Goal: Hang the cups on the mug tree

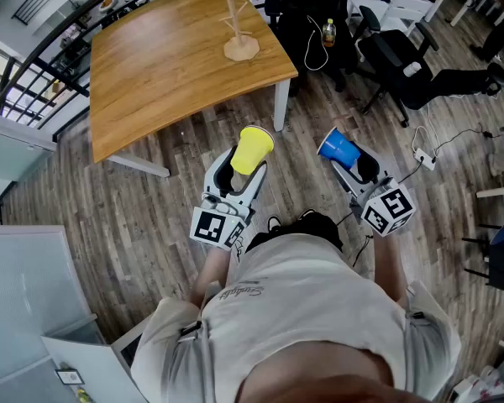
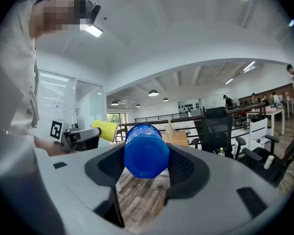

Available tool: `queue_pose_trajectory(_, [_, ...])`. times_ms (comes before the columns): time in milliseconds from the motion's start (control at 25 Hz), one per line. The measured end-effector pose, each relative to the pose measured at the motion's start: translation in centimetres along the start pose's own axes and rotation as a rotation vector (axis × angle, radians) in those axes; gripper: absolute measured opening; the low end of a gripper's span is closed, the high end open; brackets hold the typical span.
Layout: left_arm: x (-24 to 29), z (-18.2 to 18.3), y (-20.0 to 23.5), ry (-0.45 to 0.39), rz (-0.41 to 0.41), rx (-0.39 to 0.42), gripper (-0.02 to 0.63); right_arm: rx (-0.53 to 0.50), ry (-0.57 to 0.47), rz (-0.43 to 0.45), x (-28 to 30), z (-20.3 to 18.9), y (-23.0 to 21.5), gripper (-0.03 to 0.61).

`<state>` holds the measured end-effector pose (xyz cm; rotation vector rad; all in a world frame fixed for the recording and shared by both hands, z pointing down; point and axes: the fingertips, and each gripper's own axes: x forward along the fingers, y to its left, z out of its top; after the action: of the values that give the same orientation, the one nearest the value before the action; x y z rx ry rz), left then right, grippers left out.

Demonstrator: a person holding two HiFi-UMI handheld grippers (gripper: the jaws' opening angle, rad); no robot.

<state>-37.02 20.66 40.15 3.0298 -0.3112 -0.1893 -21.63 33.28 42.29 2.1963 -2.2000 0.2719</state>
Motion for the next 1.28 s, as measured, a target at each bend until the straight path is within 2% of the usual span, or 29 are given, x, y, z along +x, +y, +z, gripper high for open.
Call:
queue_pose_trajectory(240, [0.7,-0.3,0.8,-0.007,-0.026,0.001,0.278,-0.050,-0.005,-0.010,1.9,0.5,0.2,0.242])
queue_pose_trajectory(440, [2.3,-1.2,0.1,0.008,-0.045,-0.028,0.278,-0.006,-0.011,-0.047,1.2,0.6,-1.6,0.242])
queue_pose_trajectory(640, [4.8,-2.3,0.1,0.043,-0.053,-0.054,0.278,0.024,0.039,-0.052,1.7,-1.1,-4.3,0.242])
queue_pose_trajectory(800, [8.1,-2.9,0.8,0.064,-0.044,-0.055,0.278,0.047,0.031,-0.033,3.0,-1.3,-7.1,0.242])
queue_pose_trajectory(1040, [15.9,-1.1,1.9,0.079,-0.038,0.017,0.276,0.090,-0.024,-0.019,5.5,0.6,-14.2,0.242])
queue_pose_trajectory(1280, [21.8,-1.1,2.7,0.095,0.010,0.040,0.276,0.096,-0.051,0.040,8.3,1.9,-19.6,0.242])
